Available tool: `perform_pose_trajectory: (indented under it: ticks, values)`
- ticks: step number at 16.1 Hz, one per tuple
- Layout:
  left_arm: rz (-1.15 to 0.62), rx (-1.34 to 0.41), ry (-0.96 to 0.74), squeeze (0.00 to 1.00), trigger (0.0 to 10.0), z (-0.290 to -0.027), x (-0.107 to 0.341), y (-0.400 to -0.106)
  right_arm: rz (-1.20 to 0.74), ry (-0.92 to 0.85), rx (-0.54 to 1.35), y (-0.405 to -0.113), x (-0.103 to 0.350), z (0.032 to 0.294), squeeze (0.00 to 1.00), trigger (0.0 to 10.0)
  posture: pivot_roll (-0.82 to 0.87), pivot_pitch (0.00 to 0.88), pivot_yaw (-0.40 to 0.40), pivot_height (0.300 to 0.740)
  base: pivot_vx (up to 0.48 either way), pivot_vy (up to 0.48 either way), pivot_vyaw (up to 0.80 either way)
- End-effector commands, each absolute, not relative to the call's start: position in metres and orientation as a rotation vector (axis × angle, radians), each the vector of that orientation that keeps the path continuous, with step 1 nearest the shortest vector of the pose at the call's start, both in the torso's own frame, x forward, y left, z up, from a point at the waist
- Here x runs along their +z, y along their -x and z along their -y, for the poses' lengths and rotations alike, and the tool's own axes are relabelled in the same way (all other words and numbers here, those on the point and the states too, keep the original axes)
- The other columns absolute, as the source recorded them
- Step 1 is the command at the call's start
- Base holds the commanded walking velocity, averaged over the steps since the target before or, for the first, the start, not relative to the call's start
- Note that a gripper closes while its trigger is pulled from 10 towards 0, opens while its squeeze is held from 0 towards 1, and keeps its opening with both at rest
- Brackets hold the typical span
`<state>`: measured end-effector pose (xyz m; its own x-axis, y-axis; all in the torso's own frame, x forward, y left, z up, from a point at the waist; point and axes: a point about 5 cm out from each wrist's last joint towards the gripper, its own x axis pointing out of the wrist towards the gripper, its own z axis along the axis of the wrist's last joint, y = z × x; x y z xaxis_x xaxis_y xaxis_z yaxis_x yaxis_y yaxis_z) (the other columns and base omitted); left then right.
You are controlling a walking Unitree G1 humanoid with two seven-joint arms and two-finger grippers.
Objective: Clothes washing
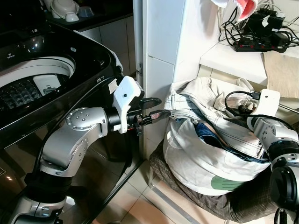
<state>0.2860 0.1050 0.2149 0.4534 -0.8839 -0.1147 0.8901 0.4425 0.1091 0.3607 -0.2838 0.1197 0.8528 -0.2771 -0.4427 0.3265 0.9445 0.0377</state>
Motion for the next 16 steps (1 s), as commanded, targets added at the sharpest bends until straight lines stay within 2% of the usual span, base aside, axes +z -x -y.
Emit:
perform_pose_trajectory:
  ticks: [1,4,8,11,12,13,14,15,16]
  values:
    - [-0.051,-1.114,-0.171,0.00,10.0,-0.104,0.215,-0.283,-0.460,-0.149,-0.322,-0.360,0.119,0.284,0.00,0.0,0.00,0.000,0.000,0.740,0.000,0.000,0.00]
    - [-0.038,-1.088,-0.178,0.00,10.0,-0.106,0.217,-0.286,-0.421,-0.126,-0.319,-0.364,0.131,0.287,0.00,0.0,0.01,0.000,-0.007,0.740,0.000,0.000,0.00]
    - [0.016,-1.000,-0.164,0.00,10.0,-0.111,0.223,-0.293,-0.254,-0.050,-0.201,-0.376,0.184,0.284,0.00,0.0,0.00,0.000,-0.012,0.740,0.000,0.000,0.00]
    - [0.155,-0.844,-0.135,0.00,10.0,-0.116,0.246,-0.306,-0.123,-0.172,0.077,-0.371,0.244,0.258,0.00,0.0,-0.01,0.000,-0.009,0.740,0.000,0.000,0.00]
    - [0.242,-0.790,-0.135,0.00,10.0,-0.115,0.260,-0.312,-0.046,-0.223,0.264,-0.361,0.280,0.235,0.00,0.0,-0.03,0.000,-0.006,0.740,0.000,0.000,0.00]
    - [0.271,-0.779,-0.121,0.00,10.0,-0.113,0.265,-0.313,-0.012,-0.240,0.340,-0.356,0.294,0.225,0.00,0.0,-0.03,0.000,-0.003,0.740,0.000,0.000,0.00]
    - [0.305,-0.768,-0.071,0.42,10.0,-0.109,0.273,-0.315,0.036,-0.259,0.444,-0.347,0.315,0.209,0.00,0.0,-0.03,0.000,-0.003,0.740,0.000,0.000,0.00]
    - [0.318,-0.768,-0.035,1.00,10.0,-0.106,0.277,-0.316,0.066,-0.274,0.495,-0.344,0.327,0.200,0.00,0.0,-0.04,0.000,-0.003,0.740,0.000,0.000,0.00]
    - [0.338,-0.776,0.014,1.00,10.0,-0.099,0.281,-0.318,0.113,-0.323,0.587,-0.337,0.347,0.185,0.00,0.0,-0.05,0.000,-0.005,0.740,0.000,0.000,0.00]
